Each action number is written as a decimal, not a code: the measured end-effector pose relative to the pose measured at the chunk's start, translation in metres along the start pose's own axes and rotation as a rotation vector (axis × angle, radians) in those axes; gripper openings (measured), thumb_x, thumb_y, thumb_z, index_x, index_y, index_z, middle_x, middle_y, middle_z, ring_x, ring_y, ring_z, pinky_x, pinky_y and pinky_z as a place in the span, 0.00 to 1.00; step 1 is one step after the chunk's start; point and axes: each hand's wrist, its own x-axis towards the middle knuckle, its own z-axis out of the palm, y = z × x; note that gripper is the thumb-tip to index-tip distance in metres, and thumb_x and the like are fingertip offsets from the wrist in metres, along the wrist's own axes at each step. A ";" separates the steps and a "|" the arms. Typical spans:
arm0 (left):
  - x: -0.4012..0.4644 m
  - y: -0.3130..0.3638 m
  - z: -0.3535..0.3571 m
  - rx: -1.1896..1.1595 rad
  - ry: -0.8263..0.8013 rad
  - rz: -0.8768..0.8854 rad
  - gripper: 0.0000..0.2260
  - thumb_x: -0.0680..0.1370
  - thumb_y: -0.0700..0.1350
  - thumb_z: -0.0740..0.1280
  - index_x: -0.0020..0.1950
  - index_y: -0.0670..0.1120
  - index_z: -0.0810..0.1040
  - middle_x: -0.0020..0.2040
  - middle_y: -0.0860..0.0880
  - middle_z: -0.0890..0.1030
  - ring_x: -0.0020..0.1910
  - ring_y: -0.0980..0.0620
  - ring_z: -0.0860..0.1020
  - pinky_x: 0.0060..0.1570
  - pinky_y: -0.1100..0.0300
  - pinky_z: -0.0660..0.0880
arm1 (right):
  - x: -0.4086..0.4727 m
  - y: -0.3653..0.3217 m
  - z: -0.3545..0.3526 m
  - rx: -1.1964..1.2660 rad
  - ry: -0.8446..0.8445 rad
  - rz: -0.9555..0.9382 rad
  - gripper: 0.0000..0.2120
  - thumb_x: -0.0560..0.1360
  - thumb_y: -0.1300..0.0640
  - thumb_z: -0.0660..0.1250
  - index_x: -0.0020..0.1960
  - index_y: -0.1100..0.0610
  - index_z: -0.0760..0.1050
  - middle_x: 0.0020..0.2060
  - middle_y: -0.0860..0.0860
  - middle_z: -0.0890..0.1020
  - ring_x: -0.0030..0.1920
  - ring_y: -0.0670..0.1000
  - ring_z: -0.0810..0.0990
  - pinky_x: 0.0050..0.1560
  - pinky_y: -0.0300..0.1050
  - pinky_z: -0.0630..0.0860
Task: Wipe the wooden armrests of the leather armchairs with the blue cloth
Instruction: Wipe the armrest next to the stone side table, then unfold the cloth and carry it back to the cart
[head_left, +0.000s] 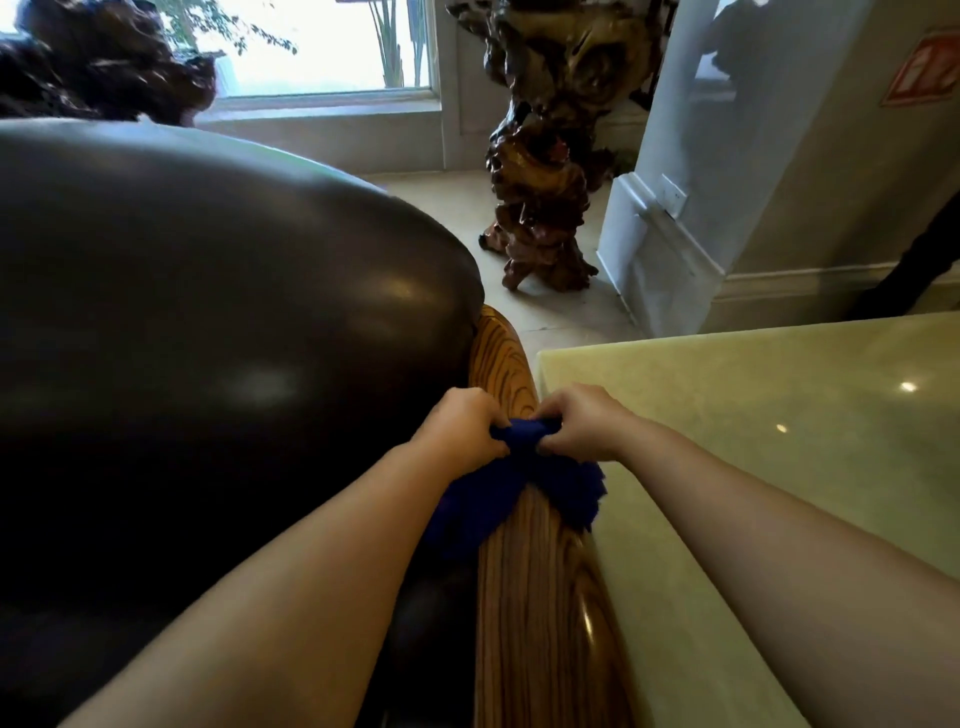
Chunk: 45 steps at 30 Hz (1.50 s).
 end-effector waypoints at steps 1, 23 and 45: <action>-0.008 0.004 -0.005 -0.039 -0.036 -0.002 0.10 0.72 0.41 0.70 0.53 0.45 0.81 0.49 0.46 0.82 0.47 0.50 0.78 0.50 0.55 0.78 | -0.008 -0.003 -0.004 0.020 -0.036 0.006 0.13 0.71 0.59 0.69 0.55 0.55 0.79 0.47 0.53 0.81 0.45 0.51 0.79 0.39 0.41 0.77; -0.357 0.099 -0.358 -0.217 0.255 -0.100 0.08 0.64 0.45 0.75 0.39 0.58 0.83 0.39 0.53 0.85 0.41 0.57 0.81 0.47 0.61 0.78 | -0.280 -0.339 -0.206 0.031 -0.183 -0.523 0.16 0.69 0.60 0.70 0.57 0.51 0.78 0.44 0.43 0.81 0.42 0.43 0.81 0.38 0.31 0.78; -0.936 -0.102 -0.459 -0.367 0.503 -0.509 0.07 0.69 0.42 0.72 0.45 0.50 0.83 0.41 0.52 0.85 0.41 0.57 0.81 0.45 0.59 0.79 | -0.494 -0.815 0.079 -0.216 -0.392 -1.120 0.13 0.68 0.57 0.72 0.52 0.53 0.80 0.43 0.48 0.84 0.44 0.48 0.83 0.47 0.42 0.79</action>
